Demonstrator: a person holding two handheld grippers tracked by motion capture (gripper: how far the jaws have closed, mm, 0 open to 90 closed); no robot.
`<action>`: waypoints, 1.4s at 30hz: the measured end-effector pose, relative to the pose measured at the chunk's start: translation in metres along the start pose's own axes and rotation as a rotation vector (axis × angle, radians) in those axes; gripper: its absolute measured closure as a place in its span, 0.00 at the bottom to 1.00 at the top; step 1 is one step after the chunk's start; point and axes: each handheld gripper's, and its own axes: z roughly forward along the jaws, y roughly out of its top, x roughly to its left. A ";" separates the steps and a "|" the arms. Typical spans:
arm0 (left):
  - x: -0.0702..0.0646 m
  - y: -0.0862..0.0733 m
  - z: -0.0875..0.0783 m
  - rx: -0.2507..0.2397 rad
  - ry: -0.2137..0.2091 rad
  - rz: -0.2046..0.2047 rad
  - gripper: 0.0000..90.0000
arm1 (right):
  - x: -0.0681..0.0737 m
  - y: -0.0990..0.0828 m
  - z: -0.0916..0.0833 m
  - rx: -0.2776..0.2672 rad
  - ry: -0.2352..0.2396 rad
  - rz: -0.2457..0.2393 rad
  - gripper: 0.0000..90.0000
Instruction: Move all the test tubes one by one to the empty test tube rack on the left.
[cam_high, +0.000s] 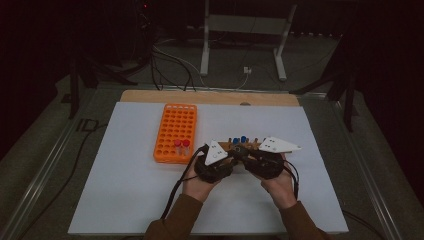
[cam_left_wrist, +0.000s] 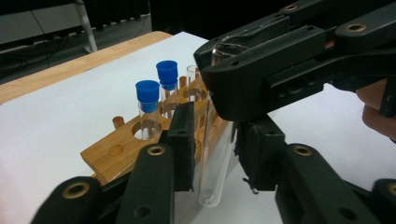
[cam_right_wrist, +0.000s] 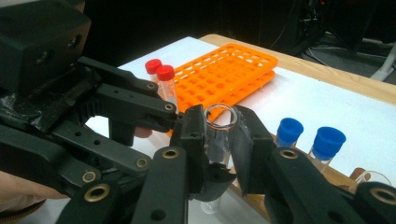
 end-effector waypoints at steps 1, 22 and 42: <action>0.000 0.000 0.000 0.002 -0.006 0.001 0.80 | 0.000 0.000 0.000 0.002 0.002 0.002 0.84; 0.013 -0.001 -0.016 -0.020 0.030 -0.007 0.85 | -0.016 0.003 -0.015 -0.067 -0.055 0.067 0.30; 0.043 -0.014 -0.055 -0.061 0.079 -0.080 0.85 | -0.028 0.000 -0.022 -0.054 -0.094 0.078 0.01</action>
